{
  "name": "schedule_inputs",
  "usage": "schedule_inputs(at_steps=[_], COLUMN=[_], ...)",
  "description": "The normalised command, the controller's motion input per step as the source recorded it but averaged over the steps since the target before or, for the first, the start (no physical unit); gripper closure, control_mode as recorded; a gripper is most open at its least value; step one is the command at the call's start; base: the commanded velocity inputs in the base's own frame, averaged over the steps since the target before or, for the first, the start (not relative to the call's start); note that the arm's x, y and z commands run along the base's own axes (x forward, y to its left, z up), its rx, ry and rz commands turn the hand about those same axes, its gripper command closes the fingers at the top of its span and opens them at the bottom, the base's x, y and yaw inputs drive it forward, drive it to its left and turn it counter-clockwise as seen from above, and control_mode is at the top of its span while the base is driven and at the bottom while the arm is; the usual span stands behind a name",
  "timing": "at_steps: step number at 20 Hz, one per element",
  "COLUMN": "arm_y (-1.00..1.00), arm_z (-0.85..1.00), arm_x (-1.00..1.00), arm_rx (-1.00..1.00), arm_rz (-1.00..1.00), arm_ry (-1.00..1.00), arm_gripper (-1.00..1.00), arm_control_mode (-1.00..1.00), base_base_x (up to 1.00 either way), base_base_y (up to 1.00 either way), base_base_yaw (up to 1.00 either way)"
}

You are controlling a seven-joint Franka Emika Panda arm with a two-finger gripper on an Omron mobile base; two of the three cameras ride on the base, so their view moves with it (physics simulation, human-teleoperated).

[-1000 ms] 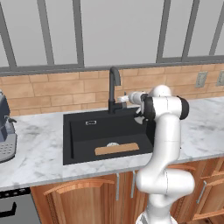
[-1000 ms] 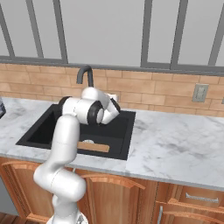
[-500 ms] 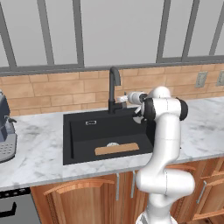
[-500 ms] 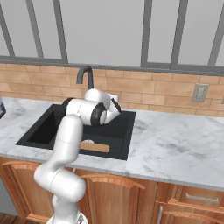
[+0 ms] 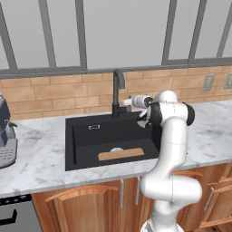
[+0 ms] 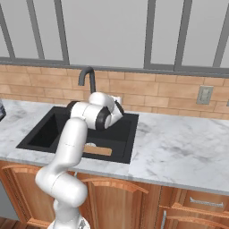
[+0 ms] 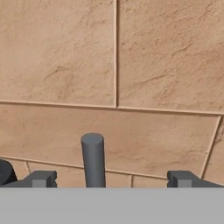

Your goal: Turn on the sink faucet with hot water and rinse the cutting board for ten seconds, then turn off the faucet. Push the cutting board to reach the water if necessary.

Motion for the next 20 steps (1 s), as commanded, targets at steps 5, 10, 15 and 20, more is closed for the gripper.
schedule_inputs(at_steps=[5,10,15,20], arm_y=[0.0,0.0,0.0,0.0], arm_z=[0.0,0.0,0.0,0.0], arm_x=[0.02,0.05,0.07,0.08], arm_rx=[0.0,0.0,0.0,0.0], arm_rz=[0.0,0.0,0.0,0.0], arm_ry=[0.0,0.0,0.0,0.0], arm_gripper=[-1.0,-1.0,-1.0,-1.0], arm_control_mode=[-1.0,-1.0,-1.0,-1.0], base_base_x=[0.0,0.0,0.0,0.0], base_base_y=[0.0,0.0,0.0,0.0], base_base_yaw=[0.0,0.0,0.0,0.0])
